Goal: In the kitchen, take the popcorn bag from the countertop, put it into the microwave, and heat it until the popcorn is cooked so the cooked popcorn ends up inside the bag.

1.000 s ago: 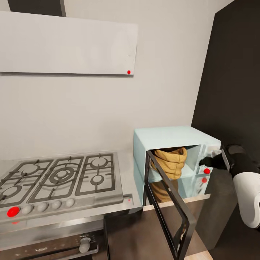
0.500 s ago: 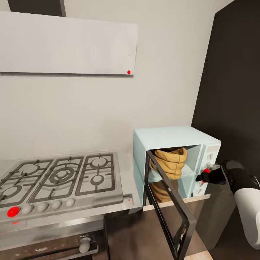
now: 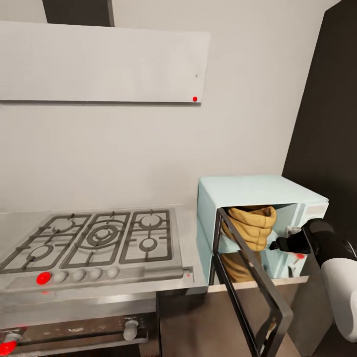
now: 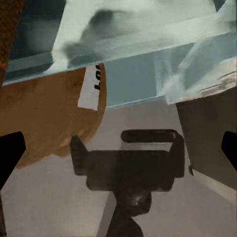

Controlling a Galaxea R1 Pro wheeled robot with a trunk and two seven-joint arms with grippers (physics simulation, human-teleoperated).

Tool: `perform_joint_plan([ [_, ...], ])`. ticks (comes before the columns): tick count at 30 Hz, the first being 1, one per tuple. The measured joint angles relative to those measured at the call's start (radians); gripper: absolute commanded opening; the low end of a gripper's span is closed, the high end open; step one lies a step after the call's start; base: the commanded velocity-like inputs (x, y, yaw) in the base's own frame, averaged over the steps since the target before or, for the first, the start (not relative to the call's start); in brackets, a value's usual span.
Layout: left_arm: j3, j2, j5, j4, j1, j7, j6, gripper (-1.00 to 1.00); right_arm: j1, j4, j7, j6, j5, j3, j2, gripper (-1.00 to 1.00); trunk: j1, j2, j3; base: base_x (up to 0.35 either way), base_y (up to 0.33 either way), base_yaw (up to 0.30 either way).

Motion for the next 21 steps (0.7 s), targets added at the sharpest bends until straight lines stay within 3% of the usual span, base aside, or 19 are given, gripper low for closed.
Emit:
perform_joint_plan([
  [5,-0.001,0.0,-0.001,0.0,0.0,0.0,-0.001,1.0,0.0,0.0,0.0,0.0,0.003,-0.001,-0.002,1.0,0.0,0.0,0.0,-0.03,0.0,0.038],
  [13,-0.001,-0.001,-0.002,0.0,0.0,0.0,-0.001,1.0,0.0,-0.002,0.0,-0.001,0.002,-0.002,0.0,1.0,0.001,0.0,0.0,-0.301,0.0,0.001],
  [18,-0.001,-0.001,-0.003,-0.001,0.0,0.0,-0.001,1.0,0.0,-0.045,0.0,-0.001,-0.005,-0.005,0.009,1.0,0.001,0.0,0.0,-0.329,0.0,0.0],
  [21,-0.001,-0.001,-0.003,-0.001,0.0,0.0,-0.001,1.0,0.0,-0.109,0.006,-0.015,-0.025,-0.013,0.021,1.0,0.0,0.0,0.0,-0.072,0.0,0.0],
])
